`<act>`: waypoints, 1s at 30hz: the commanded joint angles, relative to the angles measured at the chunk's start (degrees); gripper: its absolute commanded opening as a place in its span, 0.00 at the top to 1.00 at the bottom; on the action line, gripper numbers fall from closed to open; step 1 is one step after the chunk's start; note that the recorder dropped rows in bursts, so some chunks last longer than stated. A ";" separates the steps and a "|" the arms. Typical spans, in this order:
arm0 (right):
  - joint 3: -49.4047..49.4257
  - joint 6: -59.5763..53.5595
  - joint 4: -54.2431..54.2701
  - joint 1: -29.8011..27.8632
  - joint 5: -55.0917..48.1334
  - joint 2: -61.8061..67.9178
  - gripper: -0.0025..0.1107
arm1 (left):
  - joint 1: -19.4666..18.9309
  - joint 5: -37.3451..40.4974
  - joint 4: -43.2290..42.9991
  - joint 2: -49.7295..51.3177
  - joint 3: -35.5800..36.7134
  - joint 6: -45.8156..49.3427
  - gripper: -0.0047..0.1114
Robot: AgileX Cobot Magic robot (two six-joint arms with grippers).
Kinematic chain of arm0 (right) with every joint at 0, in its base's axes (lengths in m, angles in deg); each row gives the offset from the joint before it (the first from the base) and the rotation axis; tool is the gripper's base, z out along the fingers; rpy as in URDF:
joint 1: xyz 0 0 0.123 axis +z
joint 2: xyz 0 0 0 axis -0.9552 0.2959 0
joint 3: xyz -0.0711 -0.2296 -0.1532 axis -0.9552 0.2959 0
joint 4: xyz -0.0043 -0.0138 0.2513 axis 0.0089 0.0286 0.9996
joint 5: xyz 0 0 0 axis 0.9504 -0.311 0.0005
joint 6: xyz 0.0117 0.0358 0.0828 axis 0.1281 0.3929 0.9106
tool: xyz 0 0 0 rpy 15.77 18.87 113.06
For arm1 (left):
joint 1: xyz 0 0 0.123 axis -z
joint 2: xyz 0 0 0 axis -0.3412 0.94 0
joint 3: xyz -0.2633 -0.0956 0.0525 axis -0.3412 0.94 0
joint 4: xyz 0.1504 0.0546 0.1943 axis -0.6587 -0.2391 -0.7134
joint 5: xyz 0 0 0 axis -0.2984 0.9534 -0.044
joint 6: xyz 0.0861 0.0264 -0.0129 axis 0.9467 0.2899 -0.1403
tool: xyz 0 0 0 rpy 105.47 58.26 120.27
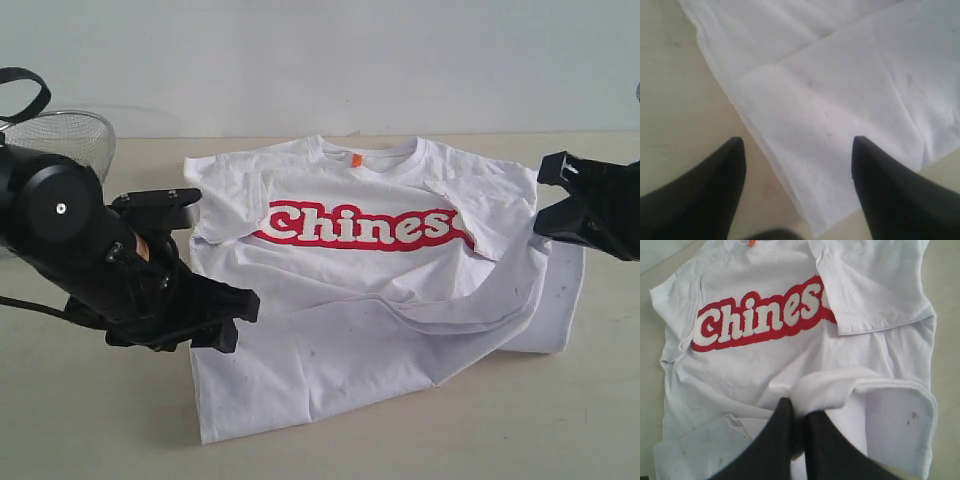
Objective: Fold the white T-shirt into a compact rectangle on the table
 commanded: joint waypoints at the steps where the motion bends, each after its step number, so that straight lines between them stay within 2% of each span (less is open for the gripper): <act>1: -0.37 -0.52 -0.46 0.00 -0.10 0.12 0.98 | -1.22 -0.71 2.39 0.05 0.25 -0.64 0.46; 12: -0.37 -0.52 -0.46 0.00 -0.10 0.12 0.98 | -1.12 -2.77 3.35 5.47 0.11 -0.44 0.46; 30: -0.37 -0.77 -0.46 0.00 0.21 0.12 0.98 | -1.01 -4.09 6.09 7.04 -2.66 1.10 0.46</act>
